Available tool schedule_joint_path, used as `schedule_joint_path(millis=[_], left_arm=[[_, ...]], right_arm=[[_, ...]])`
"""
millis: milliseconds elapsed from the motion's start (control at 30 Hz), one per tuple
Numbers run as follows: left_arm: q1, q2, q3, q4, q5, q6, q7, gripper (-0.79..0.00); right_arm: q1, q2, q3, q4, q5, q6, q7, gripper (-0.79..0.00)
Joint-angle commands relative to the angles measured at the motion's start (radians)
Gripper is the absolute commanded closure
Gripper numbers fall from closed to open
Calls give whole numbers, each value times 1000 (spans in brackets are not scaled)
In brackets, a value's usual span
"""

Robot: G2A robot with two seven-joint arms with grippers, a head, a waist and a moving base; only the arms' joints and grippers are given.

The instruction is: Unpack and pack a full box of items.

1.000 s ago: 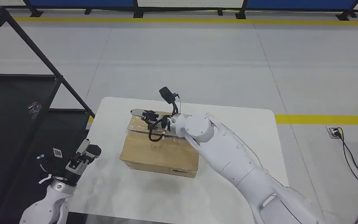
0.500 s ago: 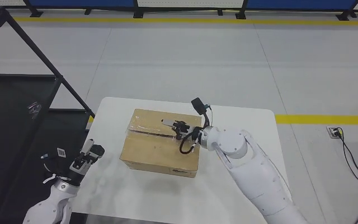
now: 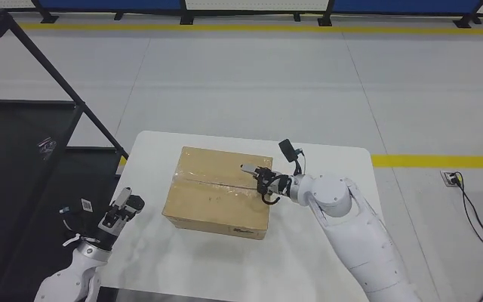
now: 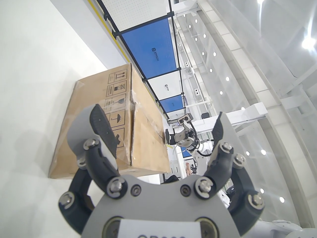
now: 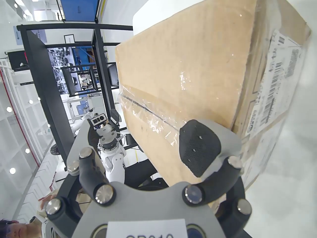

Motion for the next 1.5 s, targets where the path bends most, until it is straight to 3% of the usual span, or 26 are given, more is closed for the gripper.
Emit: schedule_joint_path(millis=[0,300,767,867,900,933,967,1200,1467], left_arm=[[0,0,0,0,2,1,2,-785],[-9,0,16,7,20,12,11,-785],[-18,5,-21,85,7,24,44,-785],[-24,7,-25,90,16,33,41,-785],[-28,7,-24,92,19,40,41,-785],[-33,7,-21,93,22,46,40,-785],[-37,7,-17,94,26,52,39,-785],[-59,5,17,92,62,73,48,-785],[-57,4,26,99,67,73,65,-785]], right_arm=[[-15,4,15,-13,11,-22,-7,-785],[-112,18,69,-154,73,-196,-29,-785],[-131,21,82,-174,73,-198,-58,-785],[-153,24,112,-156,144,-250,-48,-785],[-148,25,112,-144,162,-279,-15,-348],[-136,25,108,-129,164,-291,1,-99],[-120,23,95,-118,166,-295,6,0],[137,-34,-143,32,131,-182,57,0],[432,-159,-438,268,117,-32,104,0]])
